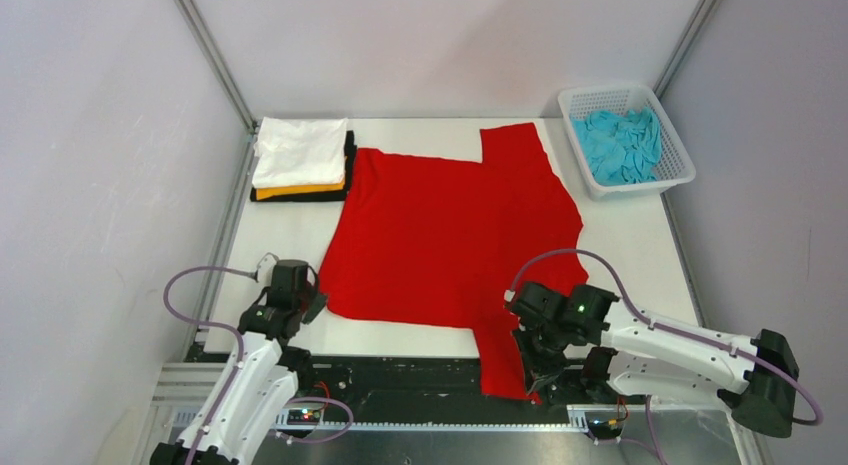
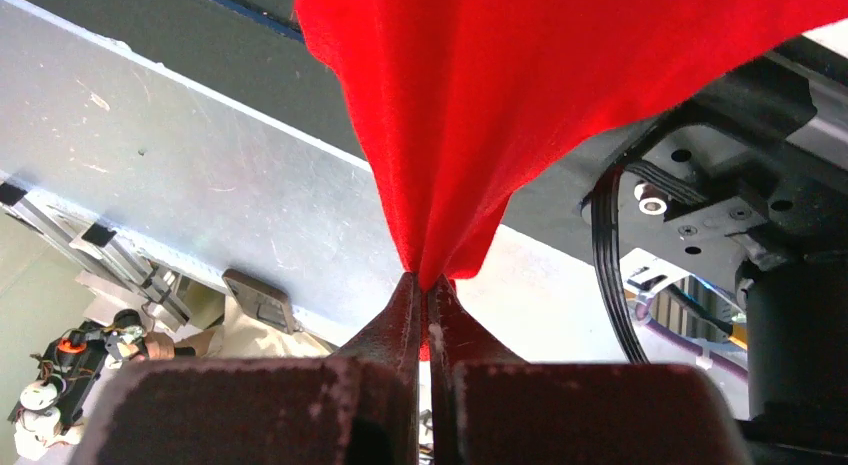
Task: Fold and stack the t-shirts
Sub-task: Grab the side of the flattened tshirt closest away from the robot with both arms, then fold the flattened tshirt in 1/3 of the way
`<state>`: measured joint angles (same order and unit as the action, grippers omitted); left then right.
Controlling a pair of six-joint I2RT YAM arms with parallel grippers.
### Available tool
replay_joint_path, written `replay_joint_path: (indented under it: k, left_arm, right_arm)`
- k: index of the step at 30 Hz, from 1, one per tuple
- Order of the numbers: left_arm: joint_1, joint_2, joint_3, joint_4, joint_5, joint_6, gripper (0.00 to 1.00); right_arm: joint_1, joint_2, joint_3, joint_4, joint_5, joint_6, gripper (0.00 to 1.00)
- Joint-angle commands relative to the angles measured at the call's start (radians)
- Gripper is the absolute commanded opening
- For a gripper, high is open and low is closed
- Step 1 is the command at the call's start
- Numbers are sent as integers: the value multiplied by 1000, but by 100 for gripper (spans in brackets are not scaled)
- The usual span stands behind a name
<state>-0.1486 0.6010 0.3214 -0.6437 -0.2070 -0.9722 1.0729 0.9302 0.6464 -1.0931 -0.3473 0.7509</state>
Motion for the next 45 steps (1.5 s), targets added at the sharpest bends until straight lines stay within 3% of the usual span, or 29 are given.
replay_joint_path:
  k: [1, 8, 17, 26, 36, 45]
  left_arm:
    - [-22, -10, -6, -37, -12, -26, 0]
    - [-43, 45, 53, -31, -27, -15, 0]
    - [-45, 266, 165, 130, 43, 10, 0]
    - [-36, 532, 375, 175, -21, 27, 0]
    - [0, 656, 482, 175, -96, 30, 0]
    - [13, 764, 545, 174, -101, 44, 0]
  right_arm:
    - [5, -22, 38, -75, -2, 17, 0]
    - [-85, 0, 96, -73, 112, -33, 0]
    - [-394, 46, 248, 2, 274, -169, 0]
    - [-597, 93, 308, 204, 277, -171, 0]
    - [-737, 187, 367, 333, 240, -251, 0]
    - [-792, 313, 459, 383, 234, -473, 0]
